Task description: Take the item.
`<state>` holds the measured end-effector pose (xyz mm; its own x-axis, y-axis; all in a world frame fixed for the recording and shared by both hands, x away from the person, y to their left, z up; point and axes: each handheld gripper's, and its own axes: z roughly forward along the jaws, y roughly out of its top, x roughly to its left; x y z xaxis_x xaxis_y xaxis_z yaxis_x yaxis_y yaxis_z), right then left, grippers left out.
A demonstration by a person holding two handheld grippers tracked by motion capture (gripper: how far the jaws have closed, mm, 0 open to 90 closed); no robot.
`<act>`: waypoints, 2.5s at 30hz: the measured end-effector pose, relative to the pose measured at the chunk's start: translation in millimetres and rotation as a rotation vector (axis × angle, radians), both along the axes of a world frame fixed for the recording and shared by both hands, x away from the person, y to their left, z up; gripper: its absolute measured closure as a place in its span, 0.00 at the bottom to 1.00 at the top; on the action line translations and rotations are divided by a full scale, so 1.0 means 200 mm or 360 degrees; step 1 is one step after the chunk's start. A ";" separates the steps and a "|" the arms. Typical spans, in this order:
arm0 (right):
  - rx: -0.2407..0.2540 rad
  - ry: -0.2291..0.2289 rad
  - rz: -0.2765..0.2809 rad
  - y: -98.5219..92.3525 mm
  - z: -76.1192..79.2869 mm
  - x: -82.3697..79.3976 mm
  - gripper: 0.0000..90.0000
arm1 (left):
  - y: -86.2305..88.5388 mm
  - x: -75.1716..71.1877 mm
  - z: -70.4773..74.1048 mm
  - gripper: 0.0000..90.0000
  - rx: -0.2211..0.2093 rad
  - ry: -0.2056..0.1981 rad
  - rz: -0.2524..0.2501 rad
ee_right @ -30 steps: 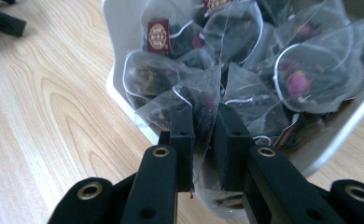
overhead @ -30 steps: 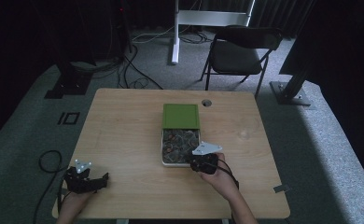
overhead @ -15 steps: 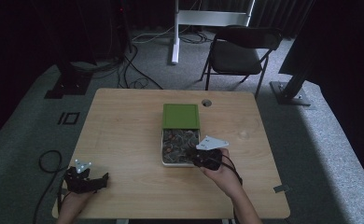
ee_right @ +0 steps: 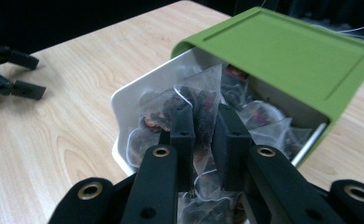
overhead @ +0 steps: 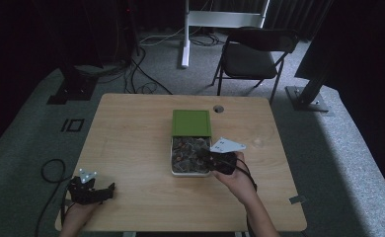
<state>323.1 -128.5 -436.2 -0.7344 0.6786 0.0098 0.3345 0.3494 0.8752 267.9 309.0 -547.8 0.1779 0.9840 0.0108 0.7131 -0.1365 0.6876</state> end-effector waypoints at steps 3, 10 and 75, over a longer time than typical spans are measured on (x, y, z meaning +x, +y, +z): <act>0.0017 -0.0016 -0.0006 -0.03 0.02 0.01 0.89 | 0.00 0.00 0.00 0.00 0.0000 0.0000 0.0000; 0.0030 -0.0017 -0.0046 -0.07 0.04 0.02 0.89 | 0.00 0.00 0.00 0.00 0.0004 0.0000 -0.0003; 0.0074 -0.0087 -0.0607 -0.74 0.08 0.20 0.88 | 0.00 0.00 0.00 0.00 0.0001 0.0002 -0.0002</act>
